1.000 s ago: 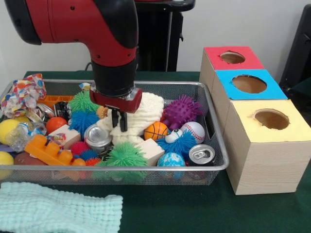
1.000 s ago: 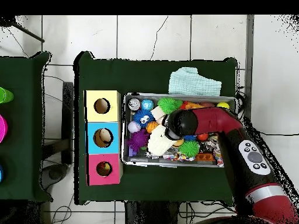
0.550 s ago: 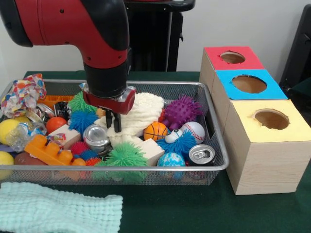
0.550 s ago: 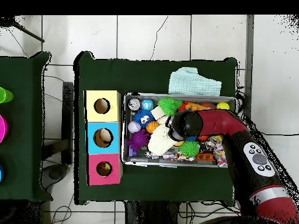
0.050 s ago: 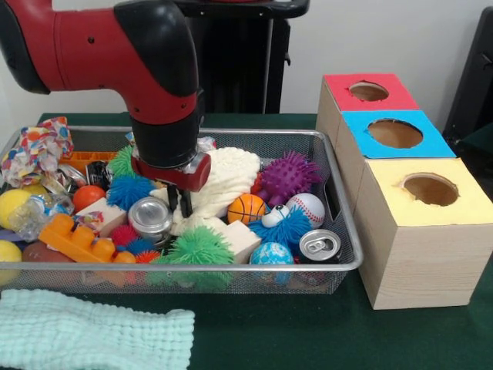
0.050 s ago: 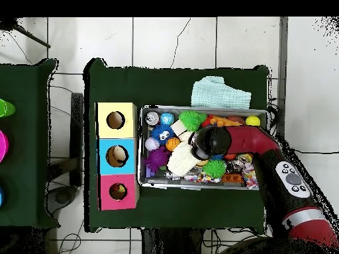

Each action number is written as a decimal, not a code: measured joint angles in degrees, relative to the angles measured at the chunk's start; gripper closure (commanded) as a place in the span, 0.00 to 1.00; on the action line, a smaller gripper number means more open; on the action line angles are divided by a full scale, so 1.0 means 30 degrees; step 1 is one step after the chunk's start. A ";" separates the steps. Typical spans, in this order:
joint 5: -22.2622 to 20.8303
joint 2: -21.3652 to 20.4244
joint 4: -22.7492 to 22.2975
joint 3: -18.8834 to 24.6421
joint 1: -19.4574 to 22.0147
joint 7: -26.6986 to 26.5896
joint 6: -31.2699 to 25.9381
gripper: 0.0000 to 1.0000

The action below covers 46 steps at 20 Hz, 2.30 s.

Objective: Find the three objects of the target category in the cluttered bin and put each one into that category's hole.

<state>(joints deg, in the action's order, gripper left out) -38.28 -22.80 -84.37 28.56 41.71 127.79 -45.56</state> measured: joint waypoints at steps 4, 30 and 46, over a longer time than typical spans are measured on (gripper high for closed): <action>0.0010 0.0405 0.0764 0.0134 0.0002 -0.0176 -0.0609 1.00; 0.1733 -0.3275 0.1325 0.0665 -0.0014 -0.0420 -0.3077 1.00; 0.2771 -0.5403 0.1494 0.0558 -0.0850 -0.0420 -0.4427 1.00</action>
<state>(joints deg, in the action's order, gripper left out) -29.97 -39.00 -79.89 30.23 39.16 126.53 -58.84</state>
